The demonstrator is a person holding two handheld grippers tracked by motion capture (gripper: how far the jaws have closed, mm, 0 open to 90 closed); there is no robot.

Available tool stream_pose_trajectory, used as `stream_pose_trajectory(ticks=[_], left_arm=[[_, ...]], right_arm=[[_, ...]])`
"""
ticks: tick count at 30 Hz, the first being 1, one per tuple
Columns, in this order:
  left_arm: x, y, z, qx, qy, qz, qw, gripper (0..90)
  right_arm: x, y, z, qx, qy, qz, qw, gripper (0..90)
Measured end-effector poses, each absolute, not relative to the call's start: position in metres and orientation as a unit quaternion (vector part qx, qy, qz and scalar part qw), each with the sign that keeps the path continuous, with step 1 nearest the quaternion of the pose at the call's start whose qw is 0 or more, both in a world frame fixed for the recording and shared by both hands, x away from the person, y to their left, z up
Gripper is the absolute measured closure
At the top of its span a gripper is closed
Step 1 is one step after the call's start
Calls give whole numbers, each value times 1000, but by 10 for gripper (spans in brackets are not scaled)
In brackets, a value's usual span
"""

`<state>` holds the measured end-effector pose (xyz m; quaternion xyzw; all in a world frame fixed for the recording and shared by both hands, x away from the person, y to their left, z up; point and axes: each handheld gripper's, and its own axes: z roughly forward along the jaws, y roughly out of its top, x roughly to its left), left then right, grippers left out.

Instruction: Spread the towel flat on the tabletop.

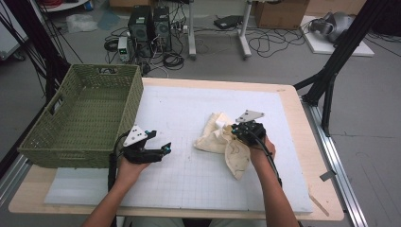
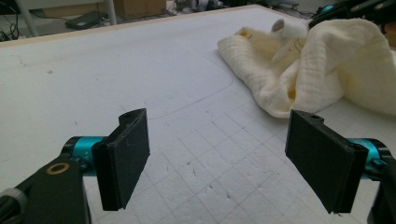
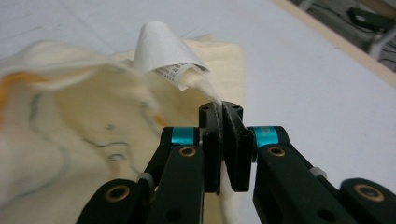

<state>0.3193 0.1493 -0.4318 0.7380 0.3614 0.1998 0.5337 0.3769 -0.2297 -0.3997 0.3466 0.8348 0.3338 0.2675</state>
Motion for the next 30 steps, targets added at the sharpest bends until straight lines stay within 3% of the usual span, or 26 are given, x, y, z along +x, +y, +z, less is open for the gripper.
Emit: stream_pose_trajectory(ticks=[7, 13, 19, 24, 30], left_arm=[[319, 148, -432, 738, 361, 200, 534, 221], [319, 149, -431, 736, 362, 200, 535, 222], [319, 149, -431, 736, 362, 201, 535, 223], [319, 149, -432, 736, 362, 202, 536, 225], [318, 150, -430, 734, 361, 206, 537, 231]], right_arm=[[379, -269, -396, 438, 782, 324, 302, 871], [383, -295, -410, 504, 757, 287, 302, 868], [377, -310, -417, 549, 722, 286, 310, 627], [367, -300, -407, 502, 733, 337, 310, 581], [370, -272, -416, 463, 769, 353, 264, 499]])
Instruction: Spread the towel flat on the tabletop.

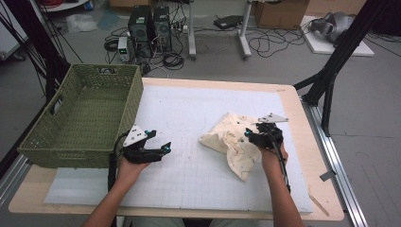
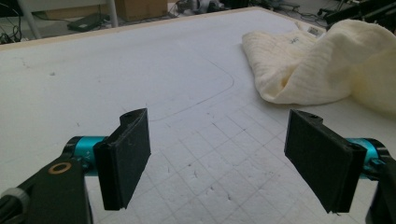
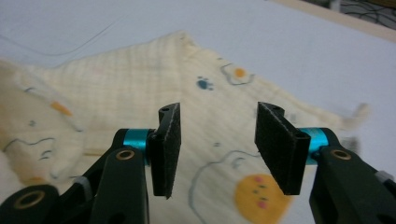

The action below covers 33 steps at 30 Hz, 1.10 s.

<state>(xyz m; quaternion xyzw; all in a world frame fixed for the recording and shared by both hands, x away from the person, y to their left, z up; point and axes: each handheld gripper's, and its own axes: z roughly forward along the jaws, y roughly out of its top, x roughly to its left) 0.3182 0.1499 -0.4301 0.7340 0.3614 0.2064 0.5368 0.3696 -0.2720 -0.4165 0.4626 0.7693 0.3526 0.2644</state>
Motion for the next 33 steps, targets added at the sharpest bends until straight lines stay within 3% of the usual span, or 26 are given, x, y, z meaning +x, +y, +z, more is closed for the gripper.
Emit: stream_pose_trajectory(ticks=[5, 9, 12, 13, 21, 29, 30, 33], left_arm=[[317, 152, -425, 729, 359, 218, 540, 241], [318, 154, -425, 729, 362, 220, 538, 240], [318, 155, -424, 729, 362, 222, 537, 240], [318, 155, -424, 730, 361, 223, 536, 240], [318, 157, -424, 729, 363, 225, 535, 241], [318, 160, -424, 726, 367, 226, 536, 241], [317, 160, -424, 725, 368, 226, 536, 241], [318, 160, -424, 726, 368, 225, 536, 241]], right_arm=[[376, -251, -431, 446, 792, 346, 232, 502], [383, -246, -442, 449, 803, 339, 196, 612], [385, -247, -443, 450, 800, 361, 168, 829], [385, -244, -442, 437, 807, 357, 172, 841], [396, -207, -414, 380, 810, 411, 173, 842], [412, -158, -406, 338, 811, 458, 136, 833], [413, -154, -406, 338, 810, 459, 135, 818], [415, -151, -407, 352, 795, 474, 139, 655]])
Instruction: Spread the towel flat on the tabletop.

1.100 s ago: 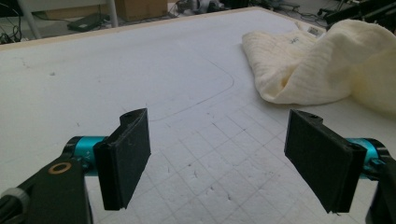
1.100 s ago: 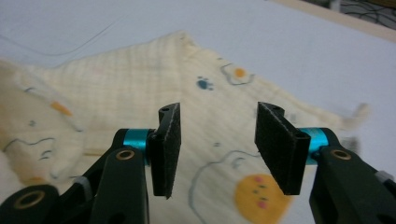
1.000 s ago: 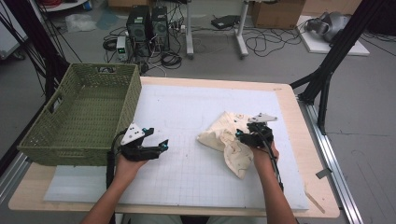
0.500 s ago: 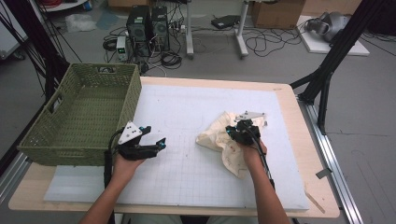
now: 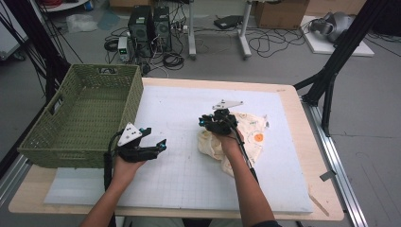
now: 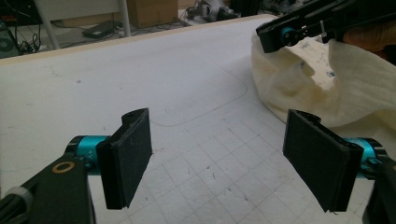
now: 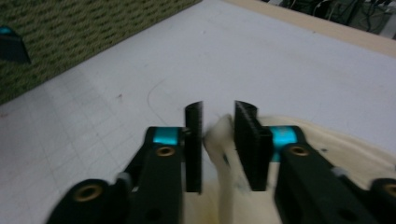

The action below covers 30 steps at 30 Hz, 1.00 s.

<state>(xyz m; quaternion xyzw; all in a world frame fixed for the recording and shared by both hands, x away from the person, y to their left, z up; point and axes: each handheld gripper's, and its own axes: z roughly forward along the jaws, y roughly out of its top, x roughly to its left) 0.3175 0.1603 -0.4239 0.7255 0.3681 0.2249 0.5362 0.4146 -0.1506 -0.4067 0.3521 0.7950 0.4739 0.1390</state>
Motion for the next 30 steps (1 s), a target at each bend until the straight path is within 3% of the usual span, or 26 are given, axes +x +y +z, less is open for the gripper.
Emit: stream_pose_trajectory(ticks=[3, 14, 23, 30], left_arm=[[318, 160, -424, 727, 367, 223, 536, 241], [319, 154, -427, 736, 360, 214, 532, 255], [331, 134, -422, 746, 341, 195, 537, 330], [366, 106, -411, 755, 334, 164, 540, 405]], right_arm=[[412, -156, -402, 361, 787, 474, 159, 572], [386, -220, -387, 397, 758, 458, 241, 532], [350, -280, -403, 435, 746, 438, 249, 508], [324, -295, -419, 433, 764, 416, 237, 491]])
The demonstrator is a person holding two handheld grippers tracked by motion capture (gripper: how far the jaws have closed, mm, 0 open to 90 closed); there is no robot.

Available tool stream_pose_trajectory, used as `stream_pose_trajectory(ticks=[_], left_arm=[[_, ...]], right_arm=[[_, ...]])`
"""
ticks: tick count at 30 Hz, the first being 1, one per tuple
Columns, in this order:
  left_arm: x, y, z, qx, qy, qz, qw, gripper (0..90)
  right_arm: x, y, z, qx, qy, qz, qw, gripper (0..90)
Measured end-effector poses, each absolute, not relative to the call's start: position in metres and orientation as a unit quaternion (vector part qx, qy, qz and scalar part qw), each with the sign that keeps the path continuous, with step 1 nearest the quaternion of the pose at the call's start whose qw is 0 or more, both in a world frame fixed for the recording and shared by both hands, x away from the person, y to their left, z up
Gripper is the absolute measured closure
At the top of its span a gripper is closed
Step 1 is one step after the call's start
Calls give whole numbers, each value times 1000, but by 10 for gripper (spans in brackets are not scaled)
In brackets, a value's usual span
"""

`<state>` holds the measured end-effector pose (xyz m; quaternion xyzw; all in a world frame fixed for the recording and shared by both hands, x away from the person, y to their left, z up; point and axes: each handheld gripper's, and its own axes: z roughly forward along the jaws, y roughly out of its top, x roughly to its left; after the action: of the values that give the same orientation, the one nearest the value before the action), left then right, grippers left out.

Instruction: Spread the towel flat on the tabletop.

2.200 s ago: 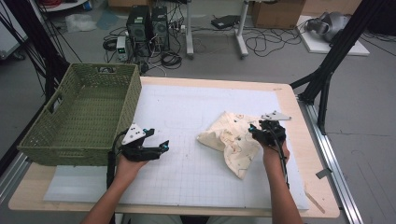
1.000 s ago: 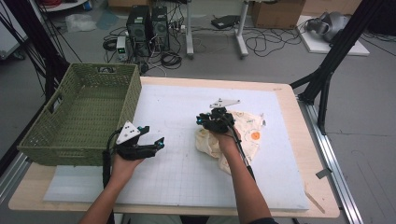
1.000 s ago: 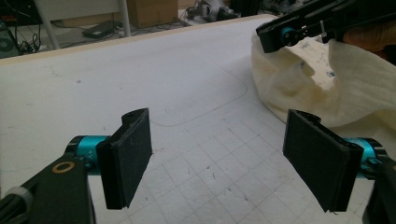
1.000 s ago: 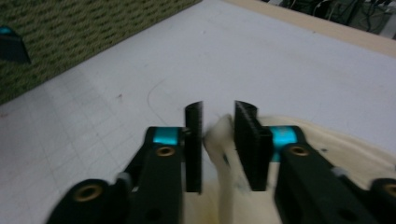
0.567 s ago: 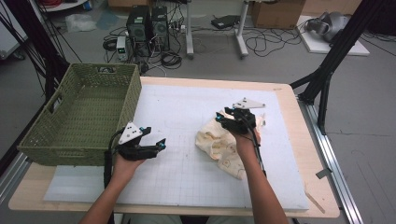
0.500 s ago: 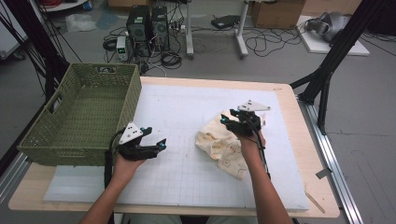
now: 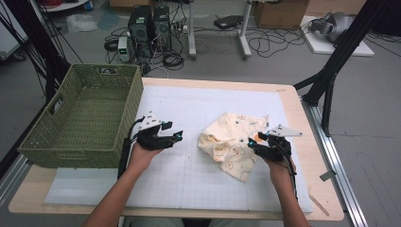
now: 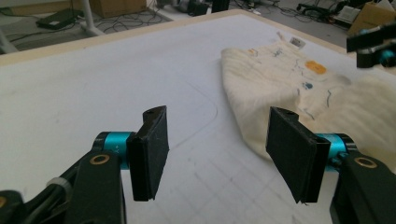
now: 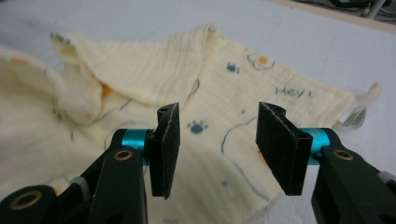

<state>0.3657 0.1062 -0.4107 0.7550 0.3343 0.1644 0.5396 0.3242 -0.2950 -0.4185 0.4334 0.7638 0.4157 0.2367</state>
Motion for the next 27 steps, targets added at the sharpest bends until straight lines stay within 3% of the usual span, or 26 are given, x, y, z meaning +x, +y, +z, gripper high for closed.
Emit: stream_pose_trajectory(ticks=[16, 27], left_arm=[[415, 4, -407, 824, 286, 96, 480, 355], [418, -25, -440, 883, 243, 92, 391, 458]], right_arm=[[311, -309, -421, 421, 765, 425, 238, 485], [309, -320, -420, 427, 757, 434, 237, 478]])
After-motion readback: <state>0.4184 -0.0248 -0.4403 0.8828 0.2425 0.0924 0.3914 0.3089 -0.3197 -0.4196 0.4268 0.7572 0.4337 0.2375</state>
